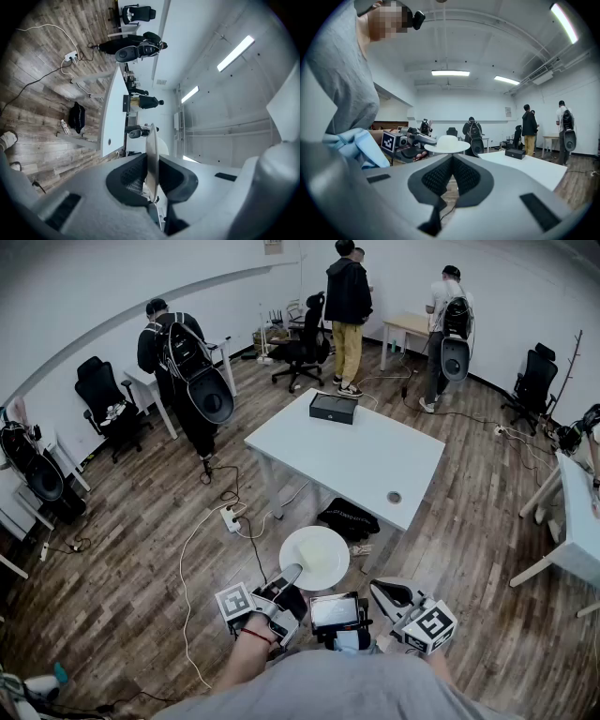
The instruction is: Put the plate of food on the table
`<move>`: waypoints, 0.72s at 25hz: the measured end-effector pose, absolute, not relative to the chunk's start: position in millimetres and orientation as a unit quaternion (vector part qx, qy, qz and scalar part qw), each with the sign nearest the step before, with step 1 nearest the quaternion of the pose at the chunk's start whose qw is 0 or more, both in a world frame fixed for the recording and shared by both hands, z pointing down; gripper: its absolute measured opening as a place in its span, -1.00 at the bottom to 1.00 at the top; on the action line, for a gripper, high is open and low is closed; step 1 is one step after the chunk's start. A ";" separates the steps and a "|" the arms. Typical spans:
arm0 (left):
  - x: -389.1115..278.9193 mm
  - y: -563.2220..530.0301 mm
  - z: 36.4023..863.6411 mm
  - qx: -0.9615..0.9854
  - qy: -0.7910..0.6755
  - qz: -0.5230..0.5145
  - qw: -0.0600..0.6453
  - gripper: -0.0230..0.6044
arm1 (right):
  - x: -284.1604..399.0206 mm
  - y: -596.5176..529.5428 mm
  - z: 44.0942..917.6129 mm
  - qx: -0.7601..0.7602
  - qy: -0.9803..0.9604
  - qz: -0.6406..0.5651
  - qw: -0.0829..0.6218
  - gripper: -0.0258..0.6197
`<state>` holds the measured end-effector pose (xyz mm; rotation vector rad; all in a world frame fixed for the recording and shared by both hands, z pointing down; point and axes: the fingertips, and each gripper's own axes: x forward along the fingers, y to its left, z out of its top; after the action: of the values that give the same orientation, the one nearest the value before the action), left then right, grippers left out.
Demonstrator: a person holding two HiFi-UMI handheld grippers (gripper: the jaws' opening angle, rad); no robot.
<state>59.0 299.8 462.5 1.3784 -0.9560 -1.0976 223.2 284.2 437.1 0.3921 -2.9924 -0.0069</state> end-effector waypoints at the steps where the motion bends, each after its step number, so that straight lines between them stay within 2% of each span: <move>1: 61.0 302.1 464.4 0.577 -0.401 -0.461 0.542 -0.80 | 224.3 285.2 437.8 0.130 -0.990 0.000 0.062 -0.83; 18: 81.3 293.1 463.6 0.585 -0.380 -0.446 0.561 -0.80 | 238.9 279.9 443.7 0.149 -0.987 0.011 0.065 -0.83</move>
<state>81.3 293.1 463.6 1.3786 -0.8943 -1.0513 238.9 279.9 443.7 0.4496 -2.9776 0.0320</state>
